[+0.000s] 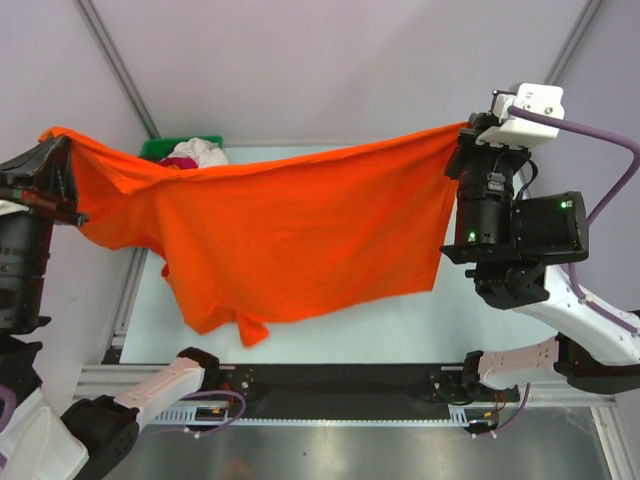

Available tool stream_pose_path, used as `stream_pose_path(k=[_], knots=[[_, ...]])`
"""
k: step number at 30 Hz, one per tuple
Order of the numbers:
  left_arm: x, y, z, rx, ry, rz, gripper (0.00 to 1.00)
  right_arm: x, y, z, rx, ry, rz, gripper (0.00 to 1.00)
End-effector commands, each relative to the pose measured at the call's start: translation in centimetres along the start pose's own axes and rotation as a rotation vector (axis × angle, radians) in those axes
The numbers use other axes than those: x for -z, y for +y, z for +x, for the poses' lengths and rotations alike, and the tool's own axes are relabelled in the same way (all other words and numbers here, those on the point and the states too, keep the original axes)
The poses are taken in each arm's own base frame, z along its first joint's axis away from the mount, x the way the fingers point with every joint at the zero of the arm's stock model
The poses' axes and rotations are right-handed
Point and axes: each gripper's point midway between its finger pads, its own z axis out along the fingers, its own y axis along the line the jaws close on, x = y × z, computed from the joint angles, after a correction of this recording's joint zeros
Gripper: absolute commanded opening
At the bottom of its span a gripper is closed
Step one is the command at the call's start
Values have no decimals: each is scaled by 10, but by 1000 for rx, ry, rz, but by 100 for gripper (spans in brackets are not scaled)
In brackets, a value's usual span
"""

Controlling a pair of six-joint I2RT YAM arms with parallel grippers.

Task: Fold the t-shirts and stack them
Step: Flatten out the tshirt

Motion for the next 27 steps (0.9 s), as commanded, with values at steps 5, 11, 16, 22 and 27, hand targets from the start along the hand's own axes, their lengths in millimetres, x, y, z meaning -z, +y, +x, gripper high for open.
stream_pose_path(k=[5,11,16,22,27], knots=[[-20,-22,40,13,121,61,0,-12,-37,-4,-13,2,120,0],[-49,-52,119,-13,311,115,0,-54,-57,59,-17,72,174,0],[-63,-74,206,-59,450,146,0,-82,-63,154,12,218,177,0],[-68,-96,322,-145,629,171,0,-114,-72,239,0,352,234,0],[-83,-103,388,-194,717,168,0,-141,-70,298,36,441,263,0]])
